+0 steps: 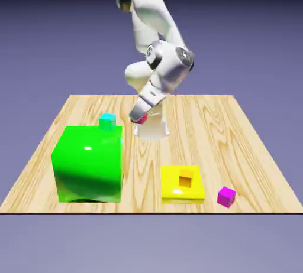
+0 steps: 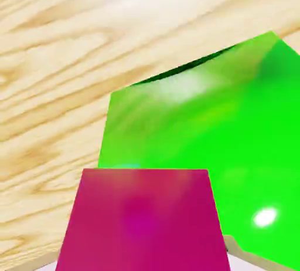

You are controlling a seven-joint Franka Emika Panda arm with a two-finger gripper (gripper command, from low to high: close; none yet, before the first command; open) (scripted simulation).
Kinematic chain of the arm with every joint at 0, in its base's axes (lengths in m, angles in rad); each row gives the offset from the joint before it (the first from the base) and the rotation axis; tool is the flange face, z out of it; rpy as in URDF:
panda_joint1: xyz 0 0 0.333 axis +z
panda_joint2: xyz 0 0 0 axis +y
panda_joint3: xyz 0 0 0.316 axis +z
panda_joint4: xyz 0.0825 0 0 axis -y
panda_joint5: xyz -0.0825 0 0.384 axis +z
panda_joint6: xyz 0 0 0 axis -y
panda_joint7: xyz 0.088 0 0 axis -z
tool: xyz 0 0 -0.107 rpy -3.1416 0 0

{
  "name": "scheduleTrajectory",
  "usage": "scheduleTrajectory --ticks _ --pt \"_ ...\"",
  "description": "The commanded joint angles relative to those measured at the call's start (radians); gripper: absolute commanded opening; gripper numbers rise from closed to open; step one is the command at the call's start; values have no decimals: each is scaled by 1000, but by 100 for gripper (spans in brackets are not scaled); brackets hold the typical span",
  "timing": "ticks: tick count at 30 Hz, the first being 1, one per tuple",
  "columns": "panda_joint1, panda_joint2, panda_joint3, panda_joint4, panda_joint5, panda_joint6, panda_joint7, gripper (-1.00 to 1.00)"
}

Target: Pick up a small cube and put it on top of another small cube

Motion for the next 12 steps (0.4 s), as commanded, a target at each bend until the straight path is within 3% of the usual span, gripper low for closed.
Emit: scheduleTrajectory --ticks 1,4,8,9,12 --pt "-36 -21 -1 3 -2 -21 -9 -100" --pt "-142 -79 -7 9 -3 -80 -35 -100" --pt "-177 -51 -73 -119 -75 84 -4 -100" --pt "-177 -51 -73 -119 -75 84 -4 100" --pt "-158 -66 -38 -51 -37 -3 -20 100"
